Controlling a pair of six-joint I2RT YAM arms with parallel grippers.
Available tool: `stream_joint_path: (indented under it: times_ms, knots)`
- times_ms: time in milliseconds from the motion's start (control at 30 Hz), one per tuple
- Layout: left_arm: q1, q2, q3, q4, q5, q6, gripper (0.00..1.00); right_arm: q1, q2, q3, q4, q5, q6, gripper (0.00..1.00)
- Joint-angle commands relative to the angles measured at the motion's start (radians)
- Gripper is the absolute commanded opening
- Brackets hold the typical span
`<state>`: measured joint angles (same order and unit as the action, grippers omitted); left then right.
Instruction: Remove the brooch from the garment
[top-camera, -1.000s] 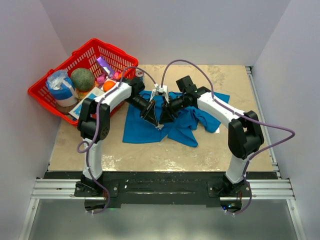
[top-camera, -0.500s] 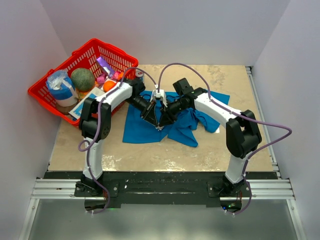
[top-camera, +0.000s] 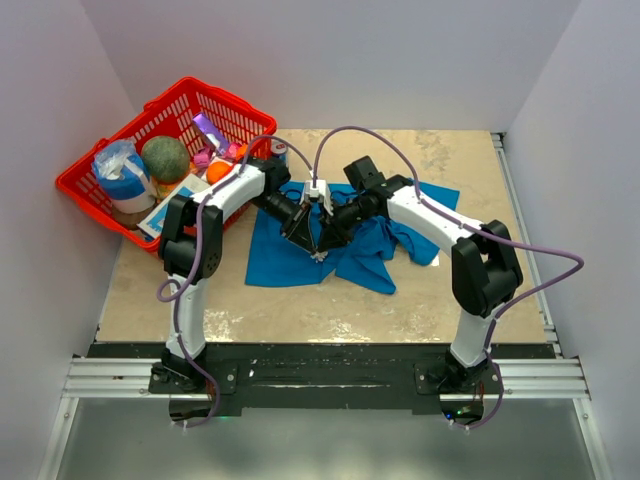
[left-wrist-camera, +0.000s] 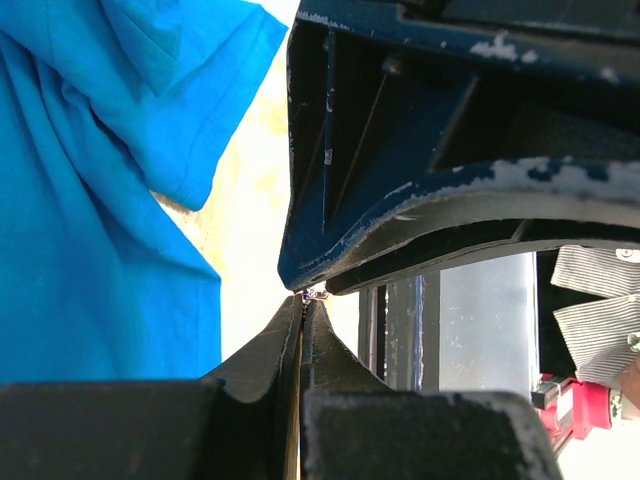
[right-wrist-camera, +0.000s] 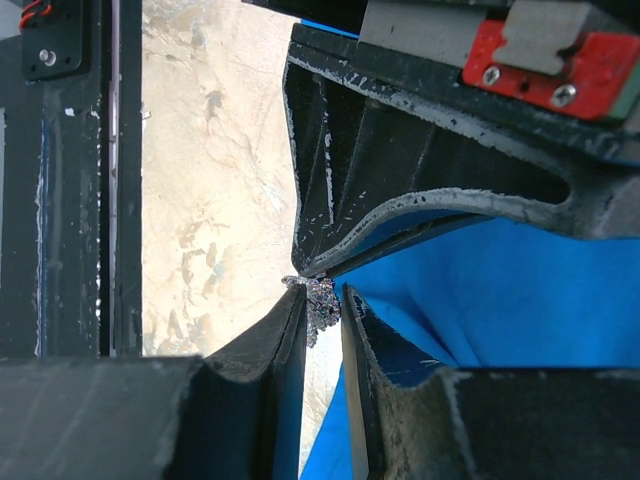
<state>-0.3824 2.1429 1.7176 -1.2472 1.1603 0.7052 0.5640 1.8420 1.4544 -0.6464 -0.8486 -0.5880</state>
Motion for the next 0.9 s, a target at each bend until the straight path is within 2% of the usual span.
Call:
stream_joint_path:
  times_ms: [0, 300, 533, 867]
  knots:
    - [-0.004, 0.002, 0.045, -0.008, 0.044, 0.04, 0.0, 0.02, -0.009, 0.04, -0.018, 0.0, -0.032, 0.21]
    - [-0.006, 0.005, 0.05, -0.008, 0.05, 0.037, 0.0, 0.036, -0.006, 0.046, -0.029, 0.016, -0.049, 0.22]
    - [-0.009, 0.006, 0.063, 0.002, 0.053, 0.019, 0.0, 0.088, -0.017, 0.031, -0.029, 0.128, -0.09, 0.19]
    - [-0.01, 0.006, 0.056, 0.025, 0.068, -0.038, 0.0, 0.151, -0.078, -0.038, 0.099, 0.33, 0.019, 0.16]
